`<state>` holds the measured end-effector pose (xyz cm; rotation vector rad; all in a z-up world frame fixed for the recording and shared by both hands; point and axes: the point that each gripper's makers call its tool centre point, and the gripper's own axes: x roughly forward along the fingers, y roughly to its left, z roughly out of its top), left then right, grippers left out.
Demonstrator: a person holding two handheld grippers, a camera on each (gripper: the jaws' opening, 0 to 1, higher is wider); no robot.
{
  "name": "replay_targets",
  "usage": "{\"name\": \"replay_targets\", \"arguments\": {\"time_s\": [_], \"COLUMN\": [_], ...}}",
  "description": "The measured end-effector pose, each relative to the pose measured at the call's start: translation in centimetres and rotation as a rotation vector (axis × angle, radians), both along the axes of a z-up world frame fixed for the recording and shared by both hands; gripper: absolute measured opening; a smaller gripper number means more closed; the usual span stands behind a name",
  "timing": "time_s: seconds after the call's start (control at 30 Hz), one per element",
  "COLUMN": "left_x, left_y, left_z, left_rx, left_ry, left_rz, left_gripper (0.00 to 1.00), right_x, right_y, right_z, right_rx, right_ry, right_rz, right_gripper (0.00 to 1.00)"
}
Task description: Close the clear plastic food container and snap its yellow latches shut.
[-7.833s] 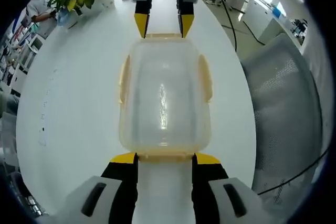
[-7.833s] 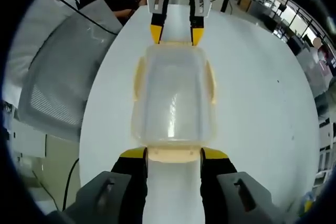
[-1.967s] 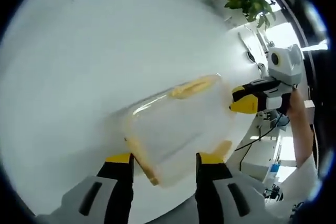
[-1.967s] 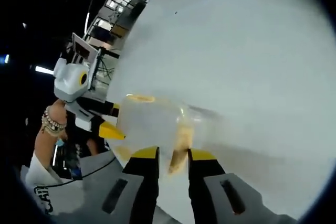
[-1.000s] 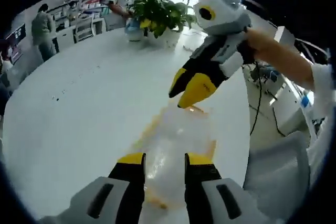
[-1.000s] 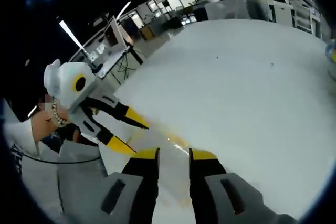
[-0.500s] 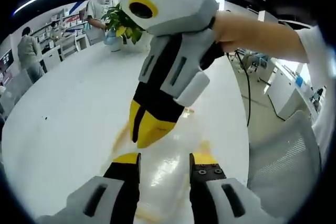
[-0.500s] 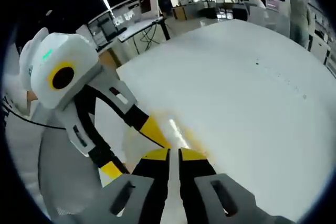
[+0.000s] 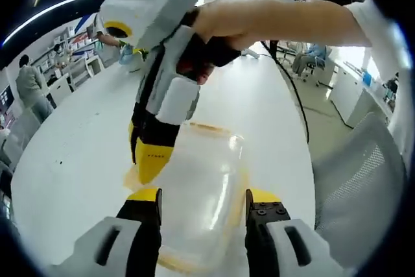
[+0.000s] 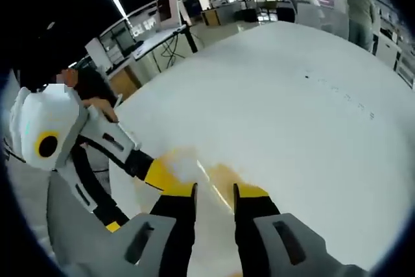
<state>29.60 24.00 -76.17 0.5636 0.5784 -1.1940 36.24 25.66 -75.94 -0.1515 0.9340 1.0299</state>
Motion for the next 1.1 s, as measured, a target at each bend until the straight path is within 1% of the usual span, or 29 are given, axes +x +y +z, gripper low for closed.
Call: {"name": "replay_targets", "arguments": {"time_s": [0.03,0.1,0.13,0.17,0.2,0.23,0.3,0.33,0.37,0.4,0.43,0.47,0.53,0.57,0.7,0.73,0.83,1.0,1.1], "left_x": [-0.4,-0.9,-1.2,-1.4,-1.6,-1.7,-1.6,-1.5,-1.6,-1.6,-1.7,-1.7,-1.8,-1.8,-1.3,-1.5,-1.4,-1.5,-1.4], "left_y": [-0.1,-0.3,-0.4,-0.6,-0.6,-0.5,-0.6,-0.6,-0.6,-0.6,-0.6,-0.7,-0.8,-0.8,-0.5,-0.7,-0.7,-0.8,-0.7], "left_z": [-0.2,-0.4,-0.6,-0.7,-1.0,-1.1,-1.2,-1.2,-1.2,-1.3,-1.3,-1.3,-1.3,-1.3,-1.3,-1.3,-1.2,-1.3,-1.3], "left_rx": [0.023,0.039,0.055,0.058,0.075,0.082,0.106,0.111,0.121,0.126,0.126,0.120,0.114,0.120,0.158,0.147,0.147,0.160,0.158], "left_ry": [-0.021,-0.042,-0.061,-0.067,-0.076,-0.086,-0.133,-0.140,-0.154,-0.165,-0.164,-0.161,-0.158,-0.172,-0.243,-0.229,-0.226,-0.233,-0.232], "left_rz": [-0.028,-0.066,-0.093,-0.100,-0.113,-0.113,-0.135,-0.139,-0.147,-0.156,-0.154,-0.157,-0.154,-0.152,-0.173,-0.171,-0.157,-0.139,-0.130], "left_gripper": [0.47,0.47,0.48,0.48,0.49,0.50,0.50,0.50,0.50,0.50,0.50,0.51,0.52,0.52,0.44,0.44,0.43,0.43,0.42], "right_x": [-0.1,-0.6,-0.9,-1.4,-1.2,-1.1,-1.1,-1.0,-0.3,-0.2,-0.3,-0.6,-0.9,-1.0,-1.3,-1.3,-1.6,-1.8,-1.8], "right_y": [0.0,0.1,0.2,0.3,0.3,0.3,0.3,0.3,0.2,0.2,0.1,0.1,0.3,0.5,0.7,0.6,0.7,0.8,0.8], "right_z": [-0.2,-0.5,-0.6,-0.7,-0.8,-0.9,-0.9,-0.9,-1.1,-1.2,-1.4,-1.6,-1.7,-1.8,-1.8,-1.8,-1.8,-1.7,-1.7], "right_rx": [-0.001,0.007,0.016,0.018,0.020,0.018,0.026,0.026,0.021,0.016,0.006,-0.010,-0.004,-0.004,-0.004,-0.006,-0.005,0.004,-0.004], "right_ry": [0.019,0.063,0.085,0.110,0.101,0.103,0.141,0.160,0.165,0.169,0.172,0.179,0.215,0.223,0.237,0.239,0.243,0.234,0.233], "right_rz": [0.001,0.022,0.041,0.067,0.076,0.084,0.094,0.090,0.094,0.105,0.124,0.161,0.160,0.163,0.181,0.182,0.192,0.212,0.218], "right_gripper": [0.21,0.24,0.26,0.27,0.29,0.29,0.28,0.28,0.26,0.24,0.23,0.22,0.25,0.26,0.26,0.26,0.25,0.25,0.25]}}
